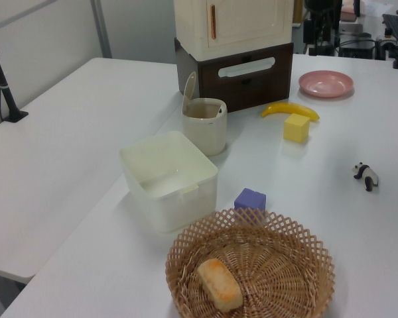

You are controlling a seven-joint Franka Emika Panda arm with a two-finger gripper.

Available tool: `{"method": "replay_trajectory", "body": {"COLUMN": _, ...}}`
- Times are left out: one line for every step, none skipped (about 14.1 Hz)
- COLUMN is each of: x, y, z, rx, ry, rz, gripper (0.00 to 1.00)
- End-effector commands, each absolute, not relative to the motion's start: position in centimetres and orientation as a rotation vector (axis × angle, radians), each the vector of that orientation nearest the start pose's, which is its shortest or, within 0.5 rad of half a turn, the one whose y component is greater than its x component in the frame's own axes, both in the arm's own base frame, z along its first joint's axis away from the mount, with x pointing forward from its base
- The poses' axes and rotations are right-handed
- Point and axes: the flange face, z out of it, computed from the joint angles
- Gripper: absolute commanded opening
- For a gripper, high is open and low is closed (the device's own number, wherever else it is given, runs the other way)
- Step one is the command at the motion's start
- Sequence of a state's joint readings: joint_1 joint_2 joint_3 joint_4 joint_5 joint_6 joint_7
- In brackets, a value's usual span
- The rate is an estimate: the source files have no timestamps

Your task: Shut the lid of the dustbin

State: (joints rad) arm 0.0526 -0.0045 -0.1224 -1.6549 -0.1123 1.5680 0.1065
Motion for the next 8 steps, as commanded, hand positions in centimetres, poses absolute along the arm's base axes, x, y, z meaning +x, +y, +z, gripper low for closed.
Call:
{"method": "replay_trajectory", "body": {"x": 56.23, "y": -5.07, "z": 58.29, "rx": -3.258, "ry": 0.26, "rz": 0.055, "gripper": 1.0}}
{"method": "replay_trajectory", "body": {"x": 56.24, "y": -5.07, "z": 58.28, "rx": -3.258, "ry": 0.259, "rz": 0.054, "gripper": 1.0}}
{"method": "replay_trajectory", "body": {"x": 56.21, "y": -4.97, "z": 58.37, "rx": -3.257, "ry": 0.257, "rz": 0.052, "gripper": 1.0}}
{"method": "replay_trajectory", "body": {"x": 56.2, "y": -4.97, "z": 58.35, "rx": -3.256, "ry": 0.262, "rz": 0.054, "gripper": 1.0}}
{"method": "replay_trajectory", "body": {"x": 56.2, "y": -4.97, "z": 58.35, "rx": -3.256, "ry": 0.265, "rz": 0.054, "gripper": 1.0}}
{"method": "replay_trajectory", "body": {"x": 56.19, "y": -5.06, "z": 58.35, "rx": -3.256, "ry": 0.272, "rz": 0.053, "gripper": 1.0}}
{"method": "replay_trajectory", "body": {"x": 56.23, "y": -5.16, "z": 58.34, "rx": -3.257, "ry": 0.275, "rz": 0.054, "gripper": 1.0}}
{"method": "replay_trajectory", "body": {"x": 56.29, "y": -5.25, "z": 58.85, "rx": -3.257, "ry": 0.278, "rz": 0.036, "gripper": 1.0}}
